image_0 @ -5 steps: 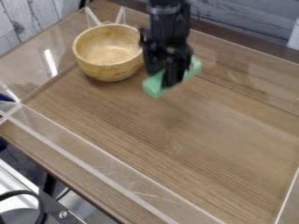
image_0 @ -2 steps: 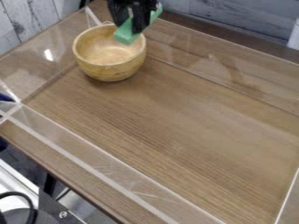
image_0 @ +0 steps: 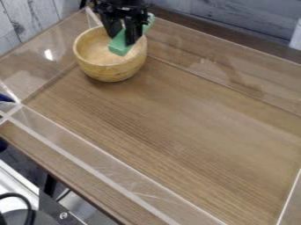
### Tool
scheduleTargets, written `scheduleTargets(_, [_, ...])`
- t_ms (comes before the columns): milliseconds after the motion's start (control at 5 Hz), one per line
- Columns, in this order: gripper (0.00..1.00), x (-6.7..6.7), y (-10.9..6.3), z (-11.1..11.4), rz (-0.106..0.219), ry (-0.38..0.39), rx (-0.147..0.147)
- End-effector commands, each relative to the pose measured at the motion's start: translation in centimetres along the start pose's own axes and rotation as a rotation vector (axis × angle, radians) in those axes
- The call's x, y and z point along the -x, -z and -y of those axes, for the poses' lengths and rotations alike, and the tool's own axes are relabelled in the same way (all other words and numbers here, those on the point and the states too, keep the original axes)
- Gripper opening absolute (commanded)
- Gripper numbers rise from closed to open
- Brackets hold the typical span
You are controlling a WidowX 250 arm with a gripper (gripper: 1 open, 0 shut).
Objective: Put the green block in the brown bowl
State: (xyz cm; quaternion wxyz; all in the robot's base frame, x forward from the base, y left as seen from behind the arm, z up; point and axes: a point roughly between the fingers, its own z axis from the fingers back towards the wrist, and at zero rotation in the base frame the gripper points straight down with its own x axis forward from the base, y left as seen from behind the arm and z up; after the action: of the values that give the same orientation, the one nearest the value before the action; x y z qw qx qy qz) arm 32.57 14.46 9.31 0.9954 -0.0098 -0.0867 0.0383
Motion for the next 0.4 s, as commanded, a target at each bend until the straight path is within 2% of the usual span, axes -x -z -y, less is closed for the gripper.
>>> scheduleTargets(0, [0.0,-1.3,-0.9,-1.5,0.079,-0.016,-0.021])
scheduleTargets(200, [0.0,-1.6,0.2,-2.4,0.074,-0.02,-0.024])
